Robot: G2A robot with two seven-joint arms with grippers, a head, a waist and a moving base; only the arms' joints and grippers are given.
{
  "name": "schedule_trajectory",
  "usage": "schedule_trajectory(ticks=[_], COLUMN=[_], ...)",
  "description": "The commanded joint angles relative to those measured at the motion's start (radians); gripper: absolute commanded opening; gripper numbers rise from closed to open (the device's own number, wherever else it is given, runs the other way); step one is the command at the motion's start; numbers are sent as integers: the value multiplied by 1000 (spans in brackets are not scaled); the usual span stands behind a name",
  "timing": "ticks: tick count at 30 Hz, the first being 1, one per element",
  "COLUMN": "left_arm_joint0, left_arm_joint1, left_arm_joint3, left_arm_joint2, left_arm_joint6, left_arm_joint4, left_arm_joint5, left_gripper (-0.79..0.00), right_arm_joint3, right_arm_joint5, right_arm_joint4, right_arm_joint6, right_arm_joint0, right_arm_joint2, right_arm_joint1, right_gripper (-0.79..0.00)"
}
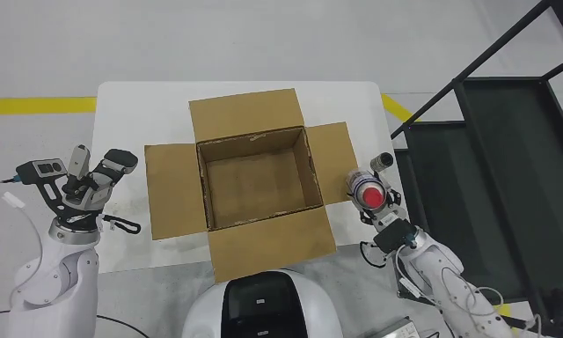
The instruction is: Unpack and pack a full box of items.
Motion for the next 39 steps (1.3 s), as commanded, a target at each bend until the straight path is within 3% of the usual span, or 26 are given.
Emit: schedule_trajectory(ticks=[1,16,21,29,34,39], left_arm_joint0=[0,0,0,0,0,0], left_arm_joint1=[0,0,0,0,0,0], left_arm_joint3=[0,0,0,0,0,0], left_arm_joint2=[0,0,0,0,0,0], left_arm_joint6=[0,0,0,0,0,0], left_arm_joint4=[0,0,0,0,0,0], left_arm_joint5=[0,0,0,0,0,0], left_gripper=[0,0,0,0,0,0], right_arm_joint3=[-1,-1,-100,-323,-443,-486], right_arm_joint5=[1,1,-14,-162,-217,-244], right_arm_joint4=[7,7,-71,-222,-393,-467], right_arm_joint6=[3,3,174,510,727,875], right_arm_joint0=[0,0,21,75,114,164], right_arm_joint2=[-1,-1,-5,-27,-99,-200], right_arm_joint1=[-1,-1,-2,1,-3,-17], right_gripper=[-785,-785,-785,-785,-785,-785])
